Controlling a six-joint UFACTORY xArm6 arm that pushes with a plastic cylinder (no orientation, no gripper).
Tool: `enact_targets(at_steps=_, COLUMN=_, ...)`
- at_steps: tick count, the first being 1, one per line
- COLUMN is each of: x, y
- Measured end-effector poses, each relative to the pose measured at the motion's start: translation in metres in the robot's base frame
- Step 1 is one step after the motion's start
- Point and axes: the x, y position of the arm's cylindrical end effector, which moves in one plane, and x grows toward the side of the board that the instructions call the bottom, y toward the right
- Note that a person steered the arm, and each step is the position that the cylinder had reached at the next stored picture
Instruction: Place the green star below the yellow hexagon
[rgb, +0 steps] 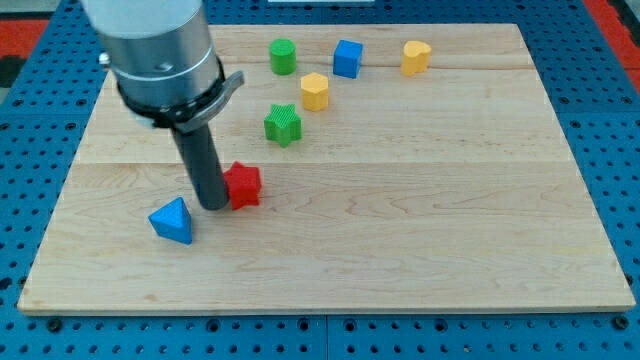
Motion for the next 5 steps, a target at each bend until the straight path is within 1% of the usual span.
enact_targets(at_steps=1, x=-0.02, y=0.01)
enact_targets(at_steps=2, x=-0.02, y=0.01)
enact_targets(at_steps=3, x=-0.039, y=-0.046)
enact_targets(at_steps=4, x=-0.095, y=-0.045)
enact_targets(at_steps=5, x=-0.1, y=-0.002)
